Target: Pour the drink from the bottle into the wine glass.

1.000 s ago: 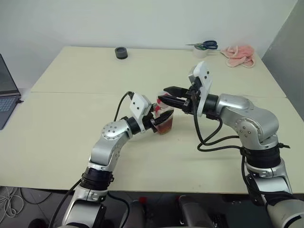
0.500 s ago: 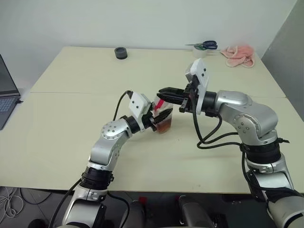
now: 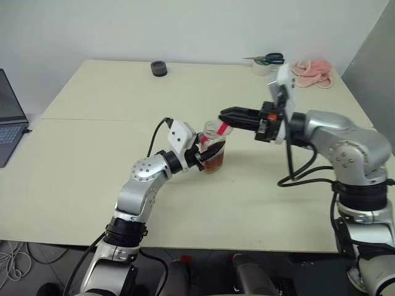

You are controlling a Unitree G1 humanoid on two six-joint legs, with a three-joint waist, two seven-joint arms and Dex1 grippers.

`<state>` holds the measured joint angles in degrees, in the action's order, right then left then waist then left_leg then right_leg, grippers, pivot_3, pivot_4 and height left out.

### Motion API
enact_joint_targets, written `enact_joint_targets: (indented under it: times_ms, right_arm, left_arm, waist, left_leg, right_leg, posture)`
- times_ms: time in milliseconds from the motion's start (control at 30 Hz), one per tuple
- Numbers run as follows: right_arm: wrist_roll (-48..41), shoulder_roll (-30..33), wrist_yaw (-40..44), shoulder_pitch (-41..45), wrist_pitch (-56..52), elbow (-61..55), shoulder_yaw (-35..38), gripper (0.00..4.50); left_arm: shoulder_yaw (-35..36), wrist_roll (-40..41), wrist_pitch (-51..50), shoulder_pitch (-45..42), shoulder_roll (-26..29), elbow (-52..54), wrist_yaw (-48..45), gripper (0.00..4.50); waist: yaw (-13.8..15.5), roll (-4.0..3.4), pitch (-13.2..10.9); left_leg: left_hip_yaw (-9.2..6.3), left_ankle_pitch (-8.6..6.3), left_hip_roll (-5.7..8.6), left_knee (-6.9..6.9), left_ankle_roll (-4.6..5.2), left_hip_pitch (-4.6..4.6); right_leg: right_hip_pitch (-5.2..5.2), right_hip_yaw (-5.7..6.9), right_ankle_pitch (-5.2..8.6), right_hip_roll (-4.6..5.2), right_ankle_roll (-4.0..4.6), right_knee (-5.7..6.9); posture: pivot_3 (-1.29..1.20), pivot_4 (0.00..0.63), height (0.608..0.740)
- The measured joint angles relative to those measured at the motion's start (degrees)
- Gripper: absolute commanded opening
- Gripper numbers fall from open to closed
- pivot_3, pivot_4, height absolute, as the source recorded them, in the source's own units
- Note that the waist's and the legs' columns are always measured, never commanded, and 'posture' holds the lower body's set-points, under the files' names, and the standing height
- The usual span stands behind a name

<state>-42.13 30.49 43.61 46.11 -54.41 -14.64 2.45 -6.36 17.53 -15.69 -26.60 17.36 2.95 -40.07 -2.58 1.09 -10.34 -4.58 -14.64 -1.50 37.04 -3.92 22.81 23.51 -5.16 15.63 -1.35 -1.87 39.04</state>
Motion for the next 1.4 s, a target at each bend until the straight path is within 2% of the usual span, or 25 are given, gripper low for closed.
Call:
enact_joint_targets:
  times_ms: [100, 167, 300, 533, 700, 733, 767, 867, 1067, 1267, 1400]
  right_arm:
    - [-2.52, 0.97, 0.04, -0.39, -1.51, -0.13, 2.49, 0.23]
    - [-2.71, 3.81, -0.17, -1.55, -1.46, -0.05, 4.38, 0.23]
    - [1.02, 9.21, -1.14, -9.45, 0.46, 4.36, 8.15, 0.23]
    - [5.71, 10.25, -2.10, -25.43, 5.36, 13.04, 12.83, 0.23]
    - [7.72, 10.25, -3.12, -27.20, 7.59, 15.43, 13.45, 0.23]
    - [8.14, 10.25, -3.13, -27.21, 8.12, 15.71, 13.44, 0.96]
    - [8.62, 10.25, -3.12, -27.21, 8.81, 16.14, 13.42, 1.18]
    - [10.61, 10.25, -3.11, -27.20, 10.94, 18.12, 13.10, 2.22]
    - [13.92, 11.36, -2.04, -27.11, 13.47, 20.48, 11.43, 4.46]
    - [14.67, 12.77, -1.37, -23.61, 13.84, 17.34, 9.65, 4.50]
    - [16.38, 15.74, 1.02, -18.28, 11.89, 3.86, 0.36, 4.50]
  left_arm:
    - [-0.01, -0.01, 0.20, 0.00, 0.00, -0.70, -0.49, 1.82]
    - [-0.04, -0.01, 0.40, -0.07, -0.01, -0.82, -0.64, 1.82]
    - [0.75, 0.01, 0.89, -0.04, 0.56, -0.87, -0.62, 1.82]
    - [1.24, 0.08, 0.90, -0.12, 0.43, -0.78, -0.59, 1.82]
    - [1.14, 0.09, 0.89, -0.17, 0.23, -0.77, -0.67, 1.82]
    - [1.12, 0.09, 0.89, -0.24, 0.22, -0.77, -0.71, 1.82]
    - [1.12, 0.09, 0.89, -0.34, 0.22, -0.77, -0.74, 1.82]
    - [1.12, 0.09, 0.89, -0.65, 0.24, -0.77, -0.80, 1.82]
    - [1.15, 0.10, 0.87, -0.73, 0.27, -0.77, -0.65, 1.82]
    - [3.15, 0.31, 0.48, -0.05, 0.65, -0.75, 0.98, 1.82]
    - [7.93, -0.38, 0.95, 0.52, 1.45, -1.62, 5.86, 1.82]
  waist:
    - [-0.10, 0.00, 0.00]
    - [0.01, 0.00, 0.00]
    - [0.77, 0.04, -0.01]
    - [0.83, 0.05, -0.03]
    - [0.14, 0.05, -0.03]
    - [0.13, 0.06, -0.03]
    - [0.14, 0.06, -0.03]
    - [0.16, 0.06, -0.03]
    - [0.17, 0.06, -0.03]
    - [0.01, 0.05, -0.03]
    - [-0.69, 0.00, -0.06]
  left_leg:
    - [0.00, 0.00, -0.02, 0.01, 0.01, 0.00]
    - [0.01, 0.00, -0.01, 0.01, 0.00, 0.02]
    - [0.04, 0.00, 0.04, 0.01, 0.01, 0.02]
    - [0.11, 0.00, 0.05, 0.01, 0.01, -0.04]
    - [0.25, 0.04, -0.01, 0.01, 0.06, -0.20]
    - [0.25, 0.05, -0.02, 0.01, 0.08, -0.22]
    - [0.25, 0.07, -0.02, 0.01, 0.11, -0.22]
    - [0.25, 0.07, 0.00, 0.02, 0.11, -0.23]
    - [0.27, 0.08, -0.02, 0.01, 0.11, -0.24]
    - [0.28, 0.08, -0.02, 0.02, 0.11, -0.27]
    - [0.23, 0.08, -0.14, -0.01, 0.11, -0.31]
  right_leg:
    - [0.00, -0.01, 0.00, -0.05, 0.00, 0.01]
    - [-0.01, -0.01, 0.00, -0.04, 0.00, -0.03]
    - [-0.07, -0.02, 0.01, 0.02, -0.01, -0.09]
    - [-0.06, -0.14, 0.01, 0.02, -0.01, -0.03]
    - [-0.09, -0.35, 0.02, -0.13, -0.04, 0.00]
    - [-0.12, -0.34, 0.05, -0.14, -0.11, 0.00]
    - [-0.13, -0.34, 0.09, -0.15, -0.19, 0.00]
    - [-0.16, -0.37, 0.14, -0.14, -0.34, -0.01]
    - [-0.16, -0.38, -0.01, -0.14, -0.08, -0.03]
    - [-0.16, -0.40, 0.02, -0.14, -0.15, -0.01]
    - [-0.15, -0.38, 0.07, -0.24, -0.23, -0.01]
  posture:
    - [0.00, 0.150, 0.740]
    - [0.00, 0.150, 0.740]
    - [0.00, 0.150, 0.740]
    - [0.00, 0.150, 0.740]
    - [0.00, 0.150, 0.740]
    - [0.00, 0.150, 0.740]
    - [0.00, 0.150, 0.740]
    - [0.00, 0.150, 0.740]
    - [0.00, 0.150, 0.740]
    - [0.00, 0.150, 0.740]
    - [0.00, 0.150, 0.740]
